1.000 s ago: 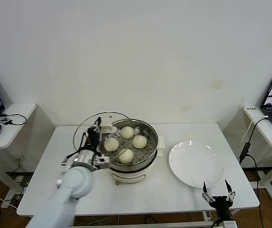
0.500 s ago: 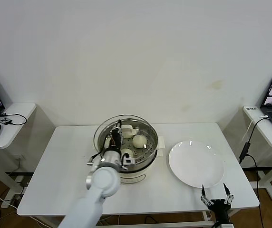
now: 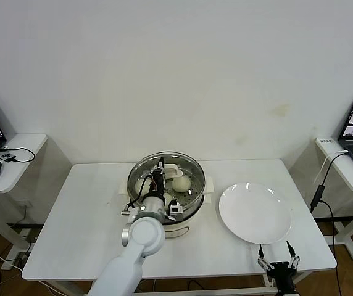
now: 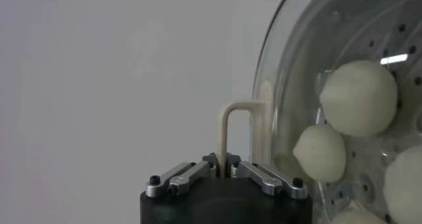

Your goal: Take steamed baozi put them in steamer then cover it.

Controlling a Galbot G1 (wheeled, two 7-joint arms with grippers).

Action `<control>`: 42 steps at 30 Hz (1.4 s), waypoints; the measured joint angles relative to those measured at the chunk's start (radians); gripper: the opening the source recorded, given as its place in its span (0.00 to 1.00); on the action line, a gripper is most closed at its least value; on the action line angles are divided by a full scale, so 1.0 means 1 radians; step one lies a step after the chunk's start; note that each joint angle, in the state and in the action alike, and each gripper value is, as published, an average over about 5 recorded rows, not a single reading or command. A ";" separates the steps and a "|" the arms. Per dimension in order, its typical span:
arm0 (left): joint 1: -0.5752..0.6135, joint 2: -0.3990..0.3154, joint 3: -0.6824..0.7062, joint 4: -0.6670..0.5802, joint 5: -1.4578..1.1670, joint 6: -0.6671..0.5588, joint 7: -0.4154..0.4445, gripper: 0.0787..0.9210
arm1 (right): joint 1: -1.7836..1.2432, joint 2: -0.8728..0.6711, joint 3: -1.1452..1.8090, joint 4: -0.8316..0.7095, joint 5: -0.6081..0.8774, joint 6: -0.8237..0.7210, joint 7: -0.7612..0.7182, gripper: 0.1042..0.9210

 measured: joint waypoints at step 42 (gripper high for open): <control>0.030 -0.025 -0.044 0.041 -0.020 -0.039 -0.060 0.21 | -0.009 0.010 -0.040 -0.001 -0.029 0.012 -0.005 0.88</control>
